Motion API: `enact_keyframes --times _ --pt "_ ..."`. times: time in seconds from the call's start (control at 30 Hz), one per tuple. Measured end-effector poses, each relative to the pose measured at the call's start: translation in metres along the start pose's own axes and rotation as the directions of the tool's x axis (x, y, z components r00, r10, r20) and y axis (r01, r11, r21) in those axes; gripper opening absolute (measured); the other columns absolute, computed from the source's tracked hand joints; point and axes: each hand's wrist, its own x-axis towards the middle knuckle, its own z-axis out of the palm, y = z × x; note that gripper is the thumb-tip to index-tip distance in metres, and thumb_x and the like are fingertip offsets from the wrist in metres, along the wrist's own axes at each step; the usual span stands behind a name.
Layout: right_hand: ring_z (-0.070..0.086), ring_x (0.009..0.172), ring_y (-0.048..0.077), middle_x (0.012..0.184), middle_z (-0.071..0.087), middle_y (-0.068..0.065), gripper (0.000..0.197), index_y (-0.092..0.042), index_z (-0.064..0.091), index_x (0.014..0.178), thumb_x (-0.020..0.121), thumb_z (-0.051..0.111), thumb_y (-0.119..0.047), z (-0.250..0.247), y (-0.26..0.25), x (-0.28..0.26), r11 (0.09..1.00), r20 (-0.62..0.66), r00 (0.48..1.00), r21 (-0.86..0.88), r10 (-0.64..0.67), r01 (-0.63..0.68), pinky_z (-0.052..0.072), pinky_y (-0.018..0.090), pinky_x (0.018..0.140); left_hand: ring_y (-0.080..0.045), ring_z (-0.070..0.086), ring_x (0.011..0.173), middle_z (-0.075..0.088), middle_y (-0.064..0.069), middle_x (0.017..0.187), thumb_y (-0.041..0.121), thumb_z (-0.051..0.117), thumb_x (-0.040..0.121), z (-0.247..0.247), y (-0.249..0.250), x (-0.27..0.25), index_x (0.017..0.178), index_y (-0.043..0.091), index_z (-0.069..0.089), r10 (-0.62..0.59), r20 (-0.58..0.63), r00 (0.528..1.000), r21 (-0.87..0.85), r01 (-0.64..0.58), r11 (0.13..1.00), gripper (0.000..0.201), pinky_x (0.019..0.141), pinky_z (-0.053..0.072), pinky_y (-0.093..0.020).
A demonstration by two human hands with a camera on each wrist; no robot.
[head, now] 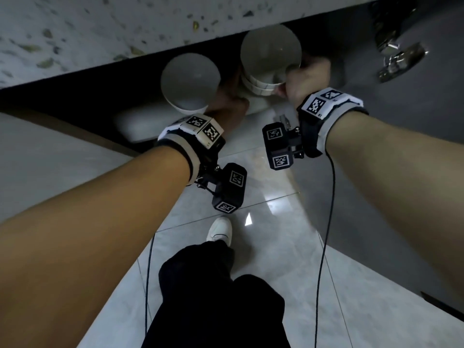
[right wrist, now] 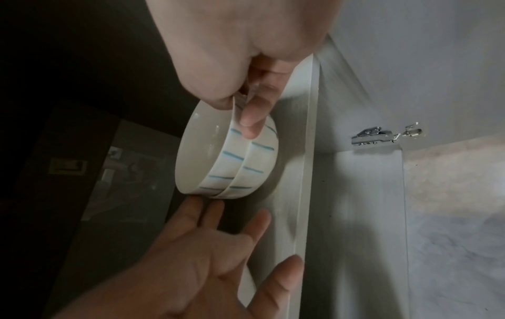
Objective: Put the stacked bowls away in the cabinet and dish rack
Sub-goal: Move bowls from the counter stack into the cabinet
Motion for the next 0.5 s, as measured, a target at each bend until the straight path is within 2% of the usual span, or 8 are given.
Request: enact_keyframes --times 0.1,0.13,0.17,0.23,0.33,0.37,0.43,0.5 --pt "0.064 0.055 0.026 0.083 0.068 0.012 0.027 -0.019 0.061 0.071 0.091 0.056 -0.003 -0.001 -0.002 -0.006 1.0 -0.057 0.998 0.024 -0.006 0.007 0.05 0.025 0.038 -0.032 0.049 0.127 0.023 -0.002 0.16 0.013 0.046 0.079 -0.003 0.002 -0.003 0.155 0.026 0.017 0.004 -0.001 1.0 0.01 -0.004 1.0 0.082 0.096 0.052 -0.043" --pt "0.063 0.053 0.026 0.086 0.069 0.013 0.021 -0.017 0.063 0.078 0.092 0.055 -0.004 -0.002 0.0 -0.008 0.999 -0.055 0.998 0.039 -0.02 0.022 0.048 0.022 0.036 -0.033 0.049 0.126 0.023 -0.002 0.16 0.009 0.047 0.082 -0.003 0.003 -0.004 0.155 0.026 0.016 -0.007 0.018 1.0 0.007 0.007 1.0 0.081 0.093 0.053 -0.039" --pt "0.063 0.053 0.026 0.09 0.069 0.014 0.014 -0.016 0.065 0.089 0.093 0.055 -0.007 -0.002 0.0 -0.012 0.998 -0.05 0.998 0.055 -0.042 0.045 0.047 0.02 0.036 -0.034 0.049 0.125 0.023 -0.002 0.16 0.006 0.047 0.083 -0.005 0.006 -0.007 0.155 0.025 0.016 -0.015 0.031 0.999 0.007 0.015 1.0 0.081 0.091 0.052 -0.038" --pt "0.068 0.057 0.027 0.095 0.07 0.012 0.019 -0.016 0.064 0.108 0.09 0.056 -0.018 -0.007 0.002 -0.021 0.995 -0.028 0.996 0.055 -0.081 0.082 0.052 0.024 0.042 -0.035 0.049 0.125 0.025 -0.003 0.158 0.003 0.048 0.083 -0.006 0.01 -0.016 0.154 0.024 0.018 -0.016 0.039 0.999 0.03 0.015 0.999 0.08 0.09 0.05 -0.037" --pt "0.073 0.075 0.033 0.098 0.071 0.01 0.03 -0.02 0.057 0.103 0.077 0.058 -0.035 -0.016 0.007 -0.04 0.996 -0.06 0.994 0.0 -0.09 0.091 0.062 0.044 0.063 -0.037 0.051 0.124 0.035 -0.006 0.152 0.0 0.045 0.086 -0.009 0.019 -0.035 0.15 0.02 0.028 -0.029 0.03 0.999 0.021 0.029 0.999 0.07 0.093 0.048 -0.038" --pt "0.072 0.076 0.035 0.099 0.07 0.011 0.03 -0.019 0.056 0.103 0.077 0.057 -0.034 -0.021 0.008 -0.05 0.996 -0.049 0.994 -0.009 -0.093 0.093 0.061 0.046 0.062 -0.037 0.052 0.122 0.04 -0.008 0.148 0.0 0.045 0.086 -0.011 0.023 -0.045 0.148 0.018 0.031 -0.032 0.025 0.999 0.027 0.032 0.999 0.066 0.094 0.048 -0.039" --pt "0.07 0.071 0.036 0.105 0.067 0.015 0.022 -0.018 0.052 0.107 0.086 0.052 -0.021 -0.03 0.01 -0.078 0.997 0.003 0.998 0.036 -0.068 0.068 0.056 0.036 0.051 -0.034 0.054 0.117 0.046 -0.011 0.141 0.001 0.047 0.087 -0.013 0.031 -0.067 0.144 0.014 0.036 -0.013 0.051 0.999 0.037 0.011 0.999 0.059 0.094 0.048 -0.037" --pt "0.063 0.06 0.027 0.104 0.065 0.017 0.022 -0.017 0.052 0.112 0.092 0.045 -0.01 -0.039 0.014 -0.111 0.997 0.047 0.997 0.047 -0.06 0.058 0.047 0.025 0.043 -0.022 0.06 0.097 0.05 -0.005 0.133 0.001 0.047 0.089 -0.014 0.037 -0.09 0.141 0.014 0.041 -0.04 0.09 0.995 0.028 0.038 0.999 0.054 0.077 0.05 -0.02"
